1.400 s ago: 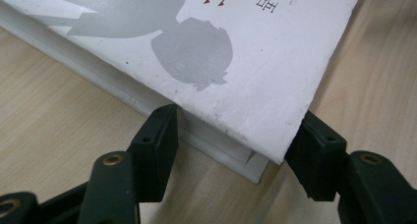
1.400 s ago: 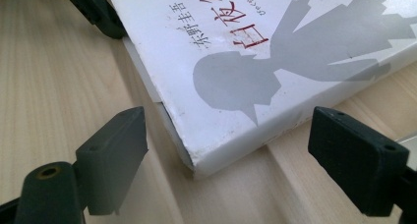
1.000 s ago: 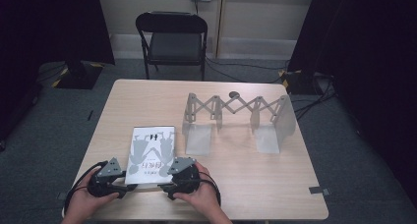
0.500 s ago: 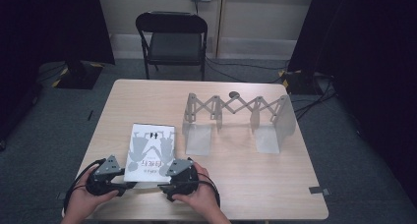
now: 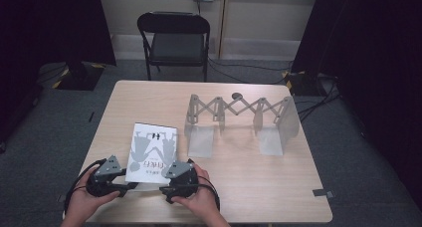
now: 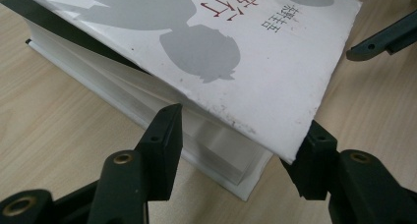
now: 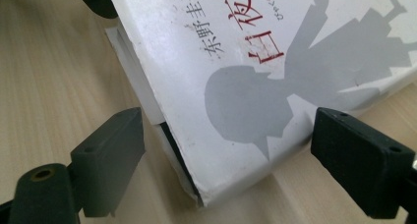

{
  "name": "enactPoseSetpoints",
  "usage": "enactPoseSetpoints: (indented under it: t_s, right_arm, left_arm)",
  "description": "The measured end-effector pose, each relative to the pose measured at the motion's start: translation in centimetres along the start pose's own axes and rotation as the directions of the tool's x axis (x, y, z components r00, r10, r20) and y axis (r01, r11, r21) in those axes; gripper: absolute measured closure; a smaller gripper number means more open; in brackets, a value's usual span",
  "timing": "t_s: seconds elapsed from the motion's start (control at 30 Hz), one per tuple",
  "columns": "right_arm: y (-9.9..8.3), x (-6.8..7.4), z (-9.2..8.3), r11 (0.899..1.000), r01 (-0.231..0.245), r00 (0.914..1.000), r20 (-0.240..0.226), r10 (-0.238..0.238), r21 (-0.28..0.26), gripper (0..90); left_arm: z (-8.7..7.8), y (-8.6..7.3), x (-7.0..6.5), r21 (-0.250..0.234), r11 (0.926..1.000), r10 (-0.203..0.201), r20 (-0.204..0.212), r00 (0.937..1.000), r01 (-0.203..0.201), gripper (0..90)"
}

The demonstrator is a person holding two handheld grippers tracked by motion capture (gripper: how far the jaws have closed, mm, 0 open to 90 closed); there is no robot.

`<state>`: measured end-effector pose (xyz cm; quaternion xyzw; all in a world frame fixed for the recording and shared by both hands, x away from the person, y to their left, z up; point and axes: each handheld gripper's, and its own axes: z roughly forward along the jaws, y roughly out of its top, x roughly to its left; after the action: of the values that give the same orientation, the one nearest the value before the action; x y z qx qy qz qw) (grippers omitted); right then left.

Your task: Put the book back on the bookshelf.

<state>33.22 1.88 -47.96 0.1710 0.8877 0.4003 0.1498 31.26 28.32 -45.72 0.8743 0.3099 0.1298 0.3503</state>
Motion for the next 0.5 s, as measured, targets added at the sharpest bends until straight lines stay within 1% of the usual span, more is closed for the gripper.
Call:
enactPoseSetpoints:
  t_s: [0.03, 0.2, 0.23, 0.3, 0.47, 0.5]
  right_arm:
    - [0.08, -0.03, 0.02, 1.0, -0.009, 1.0, -0.002, 0.009, -0.003, 12.5]
    - [0.35, 0.01, 0.06, 1.0, -0.008, 1.0, 0.004, 0.008, -0.013, 12.6]
    - [0.41, 0.06, 0.15, 0.999, -0.035, 0.9993, 0.015, 0.035, -0.023, 12.4]
    - [0.49, 0.07, 0.23, 1.0, -0.022, 0.9995, 0.023, 0.022, -0.021, 12.5]
    - [0.76, 0.08, 0.28, 0.999, -0.036, 0.9992, 0.017, 0.036, -0.038, 12.6]
    - [1.0, 0.27, 0.48, 0.998, -0.035, 0.9994, 0.001, 0.035, -0.044, 12.5]
  left_arm:
    - [0.02, 0.0, -0.02, -0.002, 1.0, -0.004, 0.001, 1.0, 0.004, 45.5]
    - [-0.02, 0.04, 0.04, 0.001, 1.0, 0.001, 0.0, 1.0, -0.001, 45.5]
    - [-0.01, 0.04, 0.03, -0.003, 1.0, -0.004, 0.001, 1.0, 0.004, 45.5]
    - [-0.05, 0.08, 0.04, -0.001, 1.0, -0.001, 0.002, 1.0, 0.001, 45.5]
    - [-0.08, 0.14, 0.04, 0.001, 1.0, -0.001, 0.002, 1.0, 0.001, 45.6]
    - [-0.1, 0.19, 0.01, -0.006, 1.0, 0.0, 0.001, 1.0, 0.0, 45.5]
